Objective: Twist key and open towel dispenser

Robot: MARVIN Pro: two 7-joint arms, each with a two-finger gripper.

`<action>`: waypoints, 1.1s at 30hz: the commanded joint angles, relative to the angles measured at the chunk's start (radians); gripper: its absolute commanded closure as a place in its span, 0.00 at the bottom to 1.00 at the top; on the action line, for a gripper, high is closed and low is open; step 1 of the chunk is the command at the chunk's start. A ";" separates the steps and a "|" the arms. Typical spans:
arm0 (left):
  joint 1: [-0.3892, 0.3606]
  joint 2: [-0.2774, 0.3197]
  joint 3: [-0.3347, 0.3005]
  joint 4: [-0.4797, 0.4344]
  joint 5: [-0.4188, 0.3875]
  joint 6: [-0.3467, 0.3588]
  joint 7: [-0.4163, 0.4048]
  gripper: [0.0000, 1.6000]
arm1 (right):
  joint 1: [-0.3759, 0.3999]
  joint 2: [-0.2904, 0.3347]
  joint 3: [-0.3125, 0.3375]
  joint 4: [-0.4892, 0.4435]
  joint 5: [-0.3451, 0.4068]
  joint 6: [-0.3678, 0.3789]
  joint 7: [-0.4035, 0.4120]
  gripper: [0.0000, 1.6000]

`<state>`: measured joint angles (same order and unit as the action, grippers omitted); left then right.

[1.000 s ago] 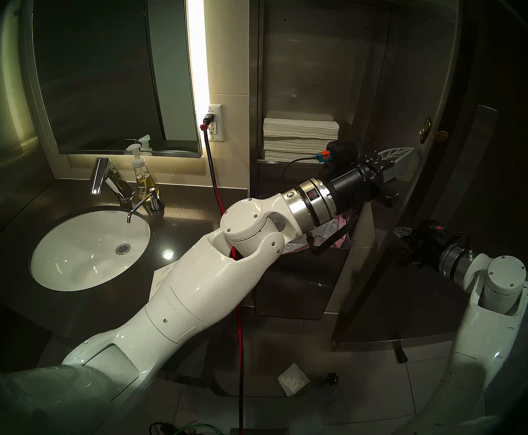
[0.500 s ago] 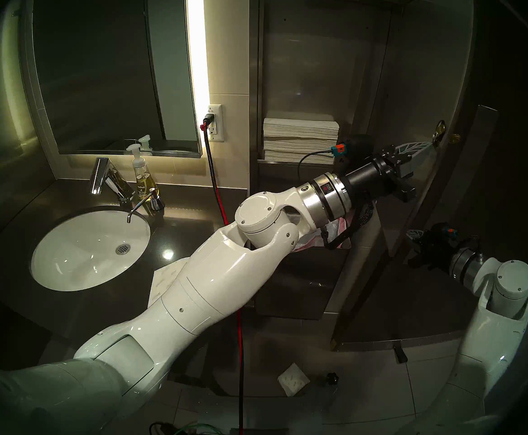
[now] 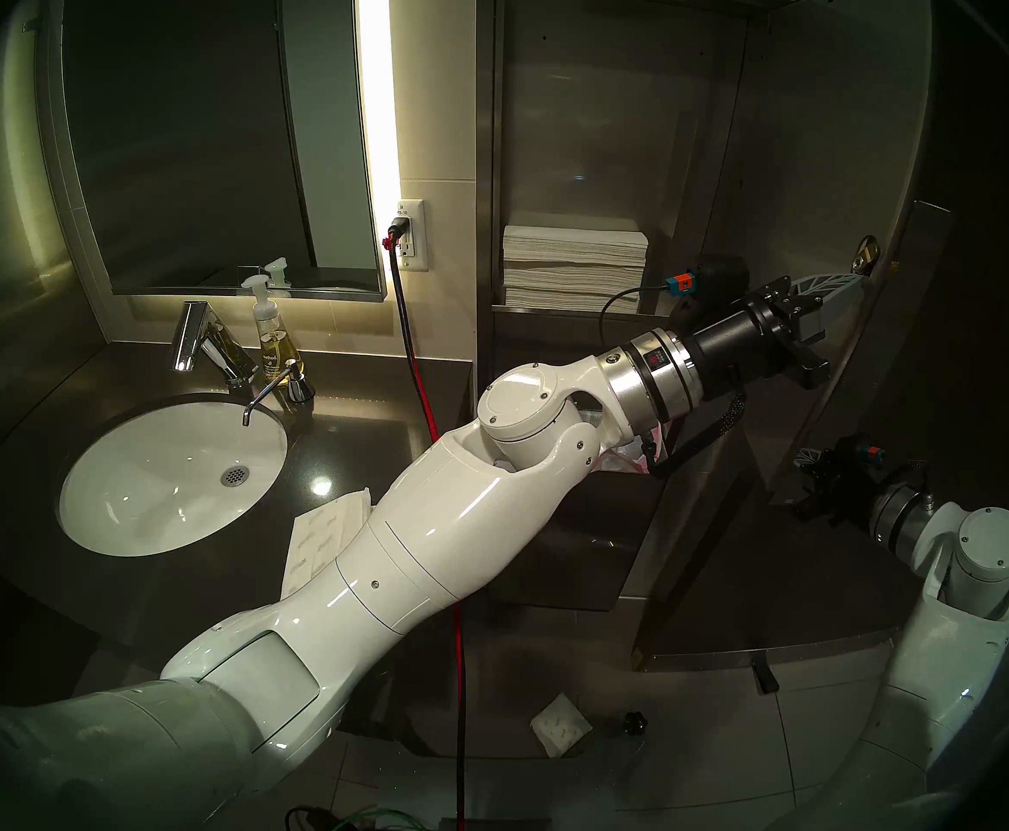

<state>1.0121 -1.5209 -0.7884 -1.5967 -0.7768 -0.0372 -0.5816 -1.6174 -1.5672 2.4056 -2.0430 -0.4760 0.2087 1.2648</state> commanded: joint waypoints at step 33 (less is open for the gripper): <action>0.013 0.087 -0.074 0.008 0.076 -0.024 0.064 1.00 | 0.016 -0.008 -0.022 -0.015 0.002 -0.010 0.016 1.00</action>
<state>1.0244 -1.4889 -0.8274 -1.5892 -0.7399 -0.0380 -0.5428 -1.6144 -1.5740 2.3980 -2.0475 -0.4709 0.1946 1.2844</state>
